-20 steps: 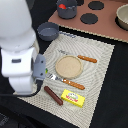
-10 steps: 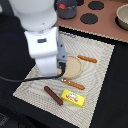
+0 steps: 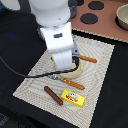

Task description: Interact with the objects in diverse but meaningful ways.

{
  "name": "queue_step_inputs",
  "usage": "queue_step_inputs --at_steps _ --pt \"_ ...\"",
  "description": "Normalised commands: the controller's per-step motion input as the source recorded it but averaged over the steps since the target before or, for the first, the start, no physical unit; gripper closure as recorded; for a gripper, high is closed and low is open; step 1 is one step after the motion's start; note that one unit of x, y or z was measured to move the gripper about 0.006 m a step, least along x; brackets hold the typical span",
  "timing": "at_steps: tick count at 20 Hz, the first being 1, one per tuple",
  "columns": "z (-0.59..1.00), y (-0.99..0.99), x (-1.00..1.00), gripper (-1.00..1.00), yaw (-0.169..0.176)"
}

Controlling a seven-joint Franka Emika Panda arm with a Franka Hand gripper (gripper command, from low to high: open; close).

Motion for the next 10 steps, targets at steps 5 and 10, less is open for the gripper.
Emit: queue_step_inputs --at_steps 5,10 --pt "-0.01 0.35 0.74 1.00 -0.009" --pt "-0.09 0.41 0.56 1.00 0.000"
